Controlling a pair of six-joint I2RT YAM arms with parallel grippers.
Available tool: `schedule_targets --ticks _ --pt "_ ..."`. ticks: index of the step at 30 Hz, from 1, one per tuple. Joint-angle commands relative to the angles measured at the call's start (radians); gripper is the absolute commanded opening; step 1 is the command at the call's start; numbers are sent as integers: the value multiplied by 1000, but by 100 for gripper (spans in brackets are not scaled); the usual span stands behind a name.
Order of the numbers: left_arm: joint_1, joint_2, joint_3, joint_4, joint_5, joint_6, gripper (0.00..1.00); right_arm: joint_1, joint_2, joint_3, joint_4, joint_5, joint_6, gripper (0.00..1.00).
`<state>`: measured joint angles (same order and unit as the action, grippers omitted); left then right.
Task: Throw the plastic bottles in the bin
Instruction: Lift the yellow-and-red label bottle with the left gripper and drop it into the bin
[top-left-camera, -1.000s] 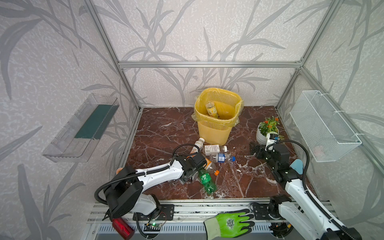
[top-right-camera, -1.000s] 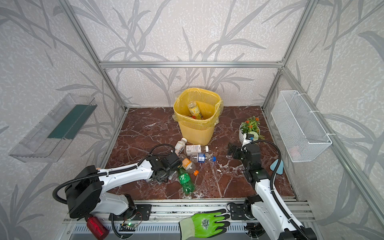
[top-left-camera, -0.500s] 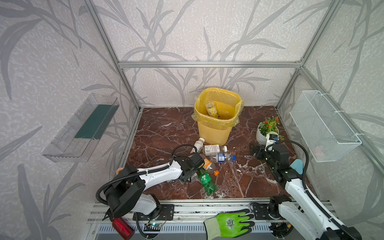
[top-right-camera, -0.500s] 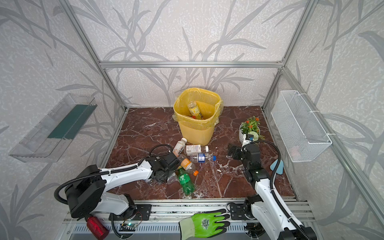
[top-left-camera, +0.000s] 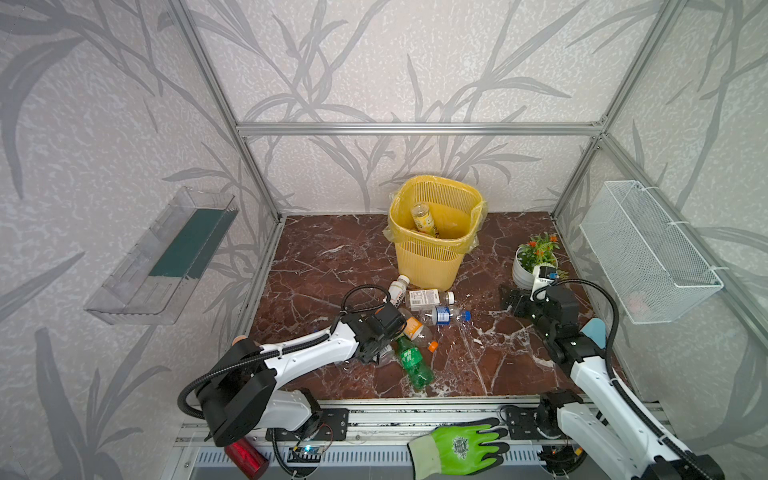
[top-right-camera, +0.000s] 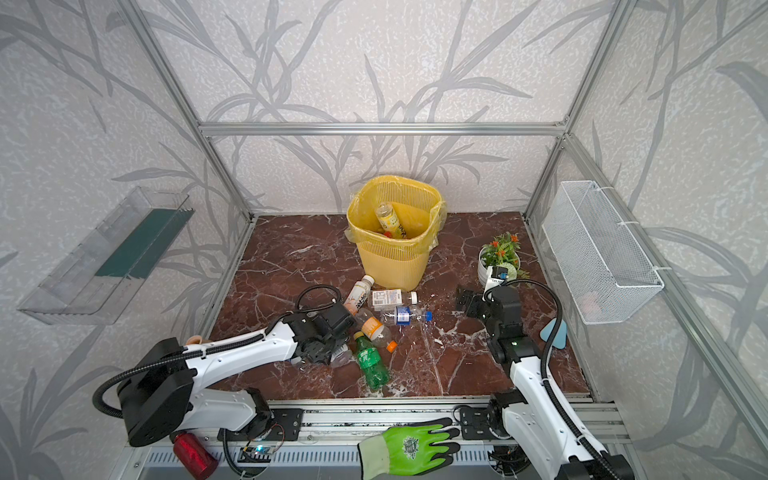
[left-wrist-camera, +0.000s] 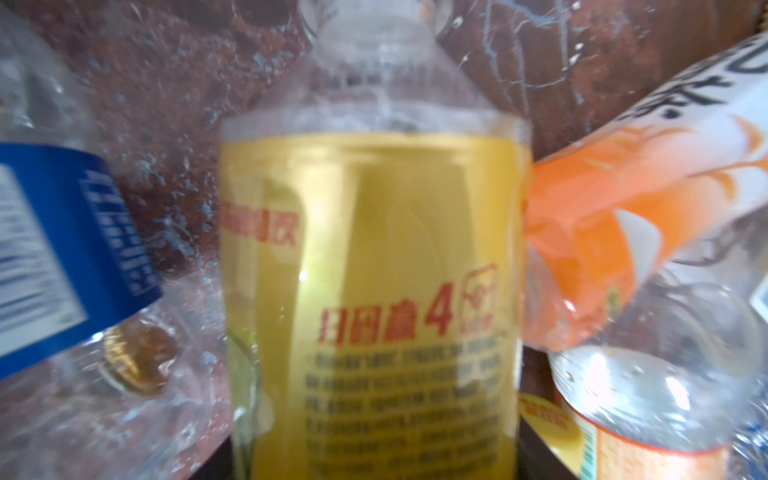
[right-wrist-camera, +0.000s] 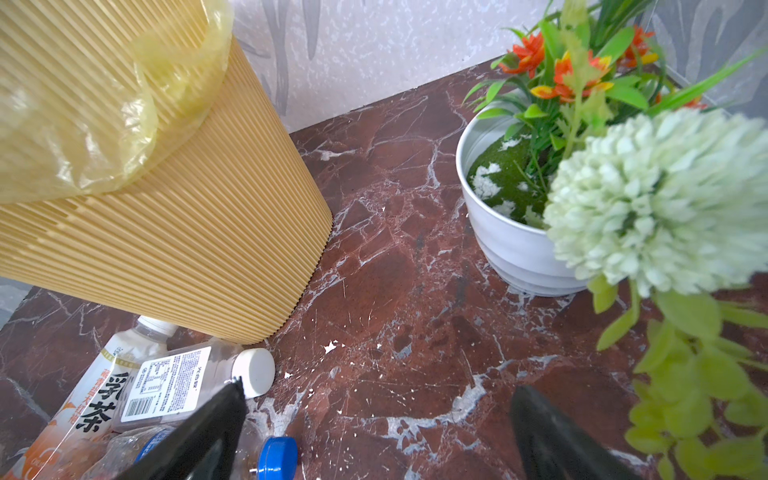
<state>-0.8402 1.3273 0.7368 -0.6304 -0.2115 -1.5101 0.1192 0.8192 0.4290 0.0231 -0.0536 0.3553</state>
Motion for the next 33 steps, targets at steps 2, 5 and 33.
schedule_targets --ticks 2,5,33 --pt "2 -56 69 -81 -56 49 61 -4 -3 33 -1 -8 7 99" --pt "-5 -91 111 -123 -106 97 60 -4 -5 24 19 -19 7 99" --pt "15 -34 705 928 -102 1545 45 -5 -150 39 -27 -6 25 100"
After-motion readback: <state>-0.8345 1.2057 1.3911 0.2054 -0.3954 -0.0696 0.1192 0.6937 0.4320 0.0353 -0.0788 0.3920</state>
